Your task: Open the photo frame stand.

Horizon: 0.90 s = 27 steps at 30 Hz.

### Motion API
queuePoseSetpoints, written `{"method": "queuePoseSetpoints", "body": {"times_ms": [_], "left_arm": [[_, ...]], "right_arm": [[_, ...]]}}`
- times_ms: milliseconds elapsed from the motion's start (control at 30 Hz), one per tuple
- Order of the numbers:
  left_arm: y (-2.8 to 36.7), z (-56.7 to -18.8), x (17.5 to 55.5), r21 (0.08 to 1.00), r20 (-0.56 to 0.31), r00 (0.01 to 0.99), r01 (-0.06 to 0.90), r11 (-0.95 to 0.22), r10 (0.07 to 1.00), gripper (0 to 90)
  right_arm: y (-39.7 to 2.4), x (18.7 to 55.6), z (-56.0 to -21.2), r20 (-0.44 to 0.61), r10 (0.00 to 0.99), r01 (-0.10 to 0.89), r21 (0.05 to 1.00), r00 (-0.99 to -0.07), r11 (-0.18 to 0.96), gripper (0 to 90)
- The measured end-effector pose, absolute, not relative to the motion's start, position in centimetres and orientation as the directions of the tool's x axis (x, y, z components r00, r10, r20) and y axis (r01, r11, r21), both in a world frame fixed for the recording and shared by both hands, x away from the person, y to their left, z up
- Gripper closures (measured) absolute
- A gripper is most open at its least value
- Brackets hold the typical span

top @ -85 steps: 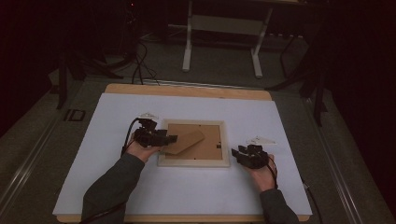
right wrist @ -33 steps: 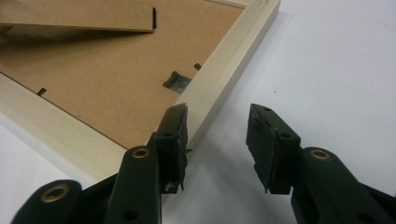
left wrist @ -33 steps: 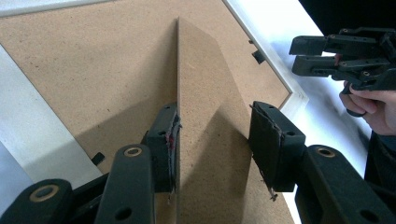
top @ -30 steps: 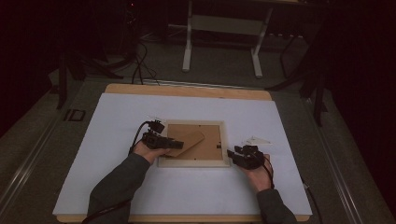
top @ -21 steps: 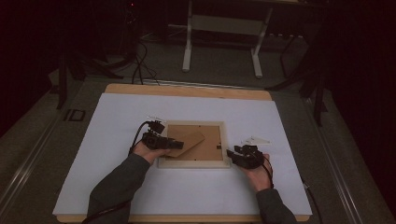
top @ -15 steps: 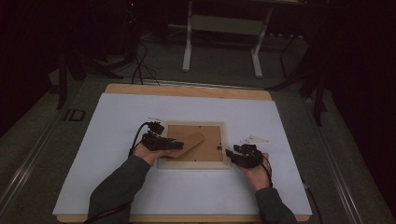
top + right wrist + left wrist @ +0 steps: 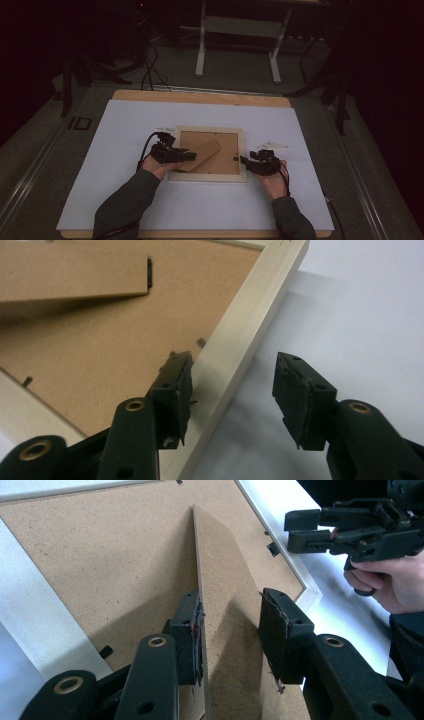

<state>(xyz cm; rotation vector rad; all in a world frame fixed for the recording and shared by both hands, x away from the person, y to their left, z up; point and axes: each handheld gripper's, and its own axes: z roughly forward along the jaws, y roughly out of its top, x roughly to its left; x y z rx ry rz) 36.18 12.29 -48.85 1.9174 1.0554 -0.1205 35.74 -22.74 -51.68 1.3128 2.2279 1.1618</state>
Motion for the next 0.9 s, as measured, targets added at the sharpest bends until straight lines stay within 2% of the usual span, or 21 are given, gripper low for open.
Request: {"method": "queuePoseSetpoints", "body": {"times_ms": [200, 900], "left_arm": [[12.3, -48.8, 35.7, 0.69, -0.452, 0.647, 0.69, -0.22, 0.614, 64.2], [12.1, -48.2, 34.0, 0.735, -0.399, 0.692, 0.633, -0.241, 0.601, 66.7]], "right_arm": [[-22.7, 36.8, -51.5, 0.195, 0.832, 0.604, 0.772, -0.519, 0.197, 45.7], [-22.7, 39.2, -51.1, 0.34, 0.788, 0.664, 0.74, -0.513, 0.113, 40.1]]}}
